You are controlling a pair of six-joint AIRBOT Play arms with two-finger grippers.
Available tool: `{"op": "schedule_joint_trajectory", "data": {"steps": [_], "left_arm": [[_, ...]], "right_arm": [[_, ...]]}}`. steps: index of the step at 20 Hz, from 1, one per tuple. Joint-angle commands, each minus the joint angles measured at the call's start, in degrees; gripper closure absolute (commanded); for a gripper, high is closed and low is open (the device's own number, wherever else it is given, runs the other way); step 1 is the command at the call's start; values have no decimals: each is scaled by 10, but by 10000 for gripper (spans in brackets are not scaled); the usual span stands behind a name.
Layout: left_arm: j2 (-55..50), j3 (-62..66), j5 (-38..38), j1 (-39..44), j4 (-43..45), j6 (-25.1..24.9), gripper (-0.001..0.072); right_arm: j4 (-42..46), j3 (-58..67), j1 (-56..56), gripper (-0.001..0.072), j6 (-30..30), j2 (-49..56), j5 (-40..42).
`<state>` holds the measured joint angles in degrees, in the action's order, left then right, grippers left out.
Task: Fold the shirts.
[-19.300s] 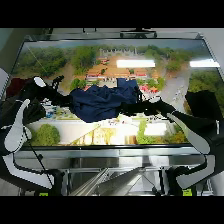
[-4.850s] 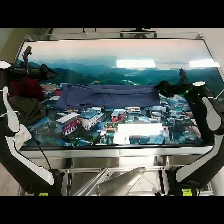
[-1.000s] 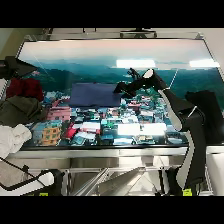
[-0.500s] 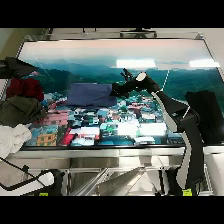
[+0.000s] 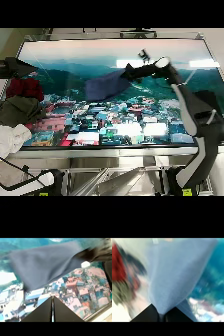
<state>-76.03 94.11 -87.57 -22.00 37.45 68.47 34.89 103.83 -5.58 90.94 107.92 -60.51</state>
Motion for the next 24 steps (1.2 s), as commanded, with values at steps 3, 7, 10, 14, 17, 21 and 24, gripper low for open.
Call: {"op": "schedule_joint_trajectory", "data": {"steps": [3,7,10,14,17,21,24], "left_arm": [[0,0,-1,0,0,-1,685],[0,0,-4,0,0,-1,685],[0,0,-4,0,0,-1,685],[0,0,-16,0,0,0,686],[0,0,-34,0,0,0,686],[0,0,-36,0,0,0,686],[0,0,-37,0,0,0,685]], "right_arm": [[53,0,191,693,79,-132,0],[120,0,324,693,143,-188,-27],[155,0,400,693,172,-208,-77],[205,0,463,693,166,-211,-176],[308,0,478,695,164,-211,-252],[335,0,483,695,143,-211,-289],[335,0,483,695,138,-211,-299]]}}
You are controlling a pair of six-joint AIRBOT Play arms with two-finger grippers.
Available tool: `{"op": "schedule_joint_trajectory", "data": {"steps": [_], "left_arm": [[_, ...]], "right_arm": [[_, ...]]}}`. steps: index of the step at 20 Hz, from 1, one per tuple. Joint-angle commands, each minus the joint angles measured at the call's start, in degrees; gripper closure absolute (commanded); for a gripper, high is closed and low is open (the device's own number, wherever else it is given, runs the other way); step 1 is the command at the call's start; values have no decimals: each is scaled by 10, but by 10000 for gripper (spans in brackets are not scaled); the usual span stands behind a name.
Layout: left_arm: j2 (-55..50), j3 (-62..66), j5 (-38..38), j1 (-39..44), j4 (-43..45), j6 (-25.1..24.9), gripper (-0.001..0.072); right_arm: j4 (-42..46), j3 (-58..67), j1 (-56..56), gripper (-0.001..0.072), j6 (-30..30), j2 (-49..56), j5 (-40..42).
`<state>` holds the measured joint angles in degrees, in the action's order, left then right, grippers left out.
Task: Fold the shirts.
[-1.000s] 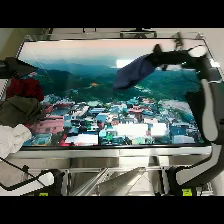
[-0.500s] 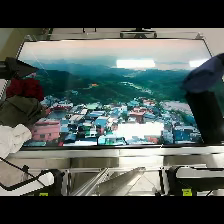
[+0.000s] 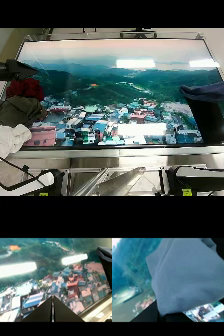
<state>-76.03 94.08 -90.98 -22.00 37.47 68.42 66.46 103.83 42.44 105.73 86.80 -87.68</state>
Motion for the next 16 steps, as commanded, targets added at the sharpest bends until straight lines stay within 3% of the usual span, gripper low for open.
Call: {"op": "schedule_joint_trajectory", "data": {"steps": [1,16], "left_arm": [[0,0,-6,0,0,0,686],[0,0,-6,0,0,0,685]], "right_arm": [[19,0,3,695,-15,0,-31],[123,-54,3,694,-24,0,-69]]}}
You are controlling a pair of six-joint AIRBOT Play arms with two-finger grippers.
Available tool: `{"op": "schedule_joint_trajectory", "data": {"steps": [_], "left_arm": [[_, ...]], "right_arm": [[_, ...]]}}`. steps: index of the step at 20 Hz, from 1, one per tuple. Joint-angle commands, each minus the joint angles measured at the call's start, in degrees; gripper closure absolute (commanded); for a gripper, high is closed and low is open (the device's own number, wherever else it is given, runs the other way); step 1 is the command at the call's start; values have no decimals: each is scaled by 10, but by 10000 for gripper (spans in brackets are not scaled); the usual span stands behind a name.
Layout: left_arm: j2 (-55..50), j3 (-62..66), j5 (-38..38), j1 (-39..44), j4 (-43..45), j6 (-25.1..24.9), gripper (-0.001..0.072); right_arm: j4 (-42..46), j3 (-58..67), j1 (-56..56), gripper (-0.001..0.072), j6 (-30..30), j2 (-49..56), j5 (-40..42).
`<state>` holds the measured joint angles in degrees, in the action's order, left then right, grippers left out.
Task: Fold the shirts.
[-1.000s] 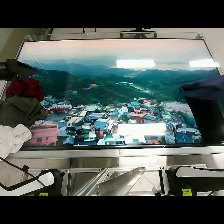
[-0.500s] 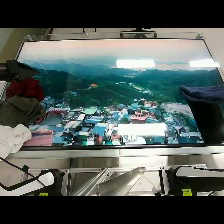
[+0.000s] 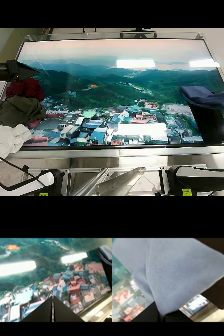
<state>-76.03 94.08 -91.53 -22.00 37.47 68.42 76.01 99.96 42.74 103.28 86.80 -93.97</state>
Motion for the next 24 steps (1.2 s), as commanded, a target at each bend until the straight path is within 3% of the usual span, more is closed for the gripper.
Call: {"op": "schedule_joint_trajectory", "data": {"steps": [1,4,8,10,12,14,17,22,24], "left_arm": [[0,0,0,0,0,0,686],[0,0,0,0,0,0,686],[0,0,3,0,0,0,686],[0,0,3,0,1,0,686],[0,0,6,0,0,0,686],[0,0,10,0,0,0,686],[0,0,16,0,0,0,686],[0,0,10,0,0,0,686],[0,0,9,0,0,0,686]], "right_arm": [[29,-21,0,694,0,0,-6],[-5,-22,0,694,14,-4,28],[-207,-20,0,692,-42,-7,214],[-341,-20,0,692,-113,-7,334],[-499,-16,2,692,-224,-7,436],[-572,-1,8,692,-299,-4,488],[-511,9,21,691,-315,10,451],[-379,-10,54,692,-292,46,235],[-359,-24,69,692,-245,45,172]]}}
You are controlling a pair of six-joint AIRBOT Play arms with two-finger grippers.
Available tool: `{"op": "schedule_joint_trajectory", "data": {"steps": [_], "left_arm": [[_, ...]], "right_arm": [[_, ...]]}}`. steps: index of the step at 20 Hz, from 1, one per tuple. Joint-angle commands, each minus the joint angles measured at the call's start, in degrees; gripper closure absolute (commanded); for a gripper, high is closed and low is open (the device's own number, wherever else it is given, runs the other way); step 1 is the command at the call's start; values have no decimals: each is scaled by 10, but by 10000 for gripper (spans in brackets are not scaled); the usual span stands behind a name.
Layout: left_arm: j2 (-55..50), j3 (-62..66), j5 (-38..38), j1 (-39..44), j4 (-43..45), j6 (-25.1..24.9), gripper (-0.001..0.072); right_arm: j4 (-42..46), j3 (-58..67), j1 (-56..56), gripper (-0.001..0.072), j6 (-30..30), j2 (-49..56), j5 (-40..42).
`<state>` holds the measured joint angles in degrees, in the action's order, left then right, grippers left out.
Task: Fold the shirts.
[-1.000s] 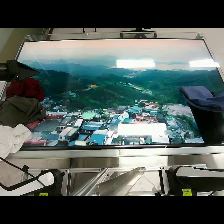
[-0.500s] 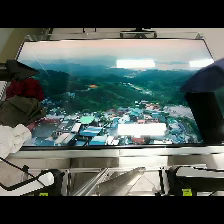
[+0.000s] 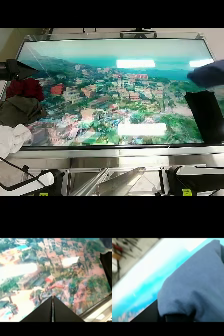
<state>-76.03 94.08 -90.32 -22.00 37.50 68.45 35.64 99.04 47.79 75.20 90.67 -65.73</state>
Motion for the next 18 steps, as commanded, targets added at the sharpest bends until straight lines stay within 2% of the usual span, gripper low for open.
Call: {"op": "schedule_joint_trajectory", "data": {"steps": [1,6,7,10,11,13,18], "left_arm": [[0,0,-3,0,0,0,686],[0,0,-11,0,0,0,686],[0,0,-11,0,0,0,686],[0,0,-11,0,0,0,686],[0,0,-11,0,0,0,686],[0,0,-10,0,0,0,686],[0,0,-10,0,0,0,686]], "right_arm": [[44,-15,29,692,60,5,-140],[54,-15,74,692,122,-8,-229],[91,-15,80,692,139,-8,-252],[273,-19,78,692,181,-9,-302],[322,-28,78,692,187,-12,-301],[365,-57,78,693,187,-19,-266],[364,-184,78,693,187,-26,-167]]}}
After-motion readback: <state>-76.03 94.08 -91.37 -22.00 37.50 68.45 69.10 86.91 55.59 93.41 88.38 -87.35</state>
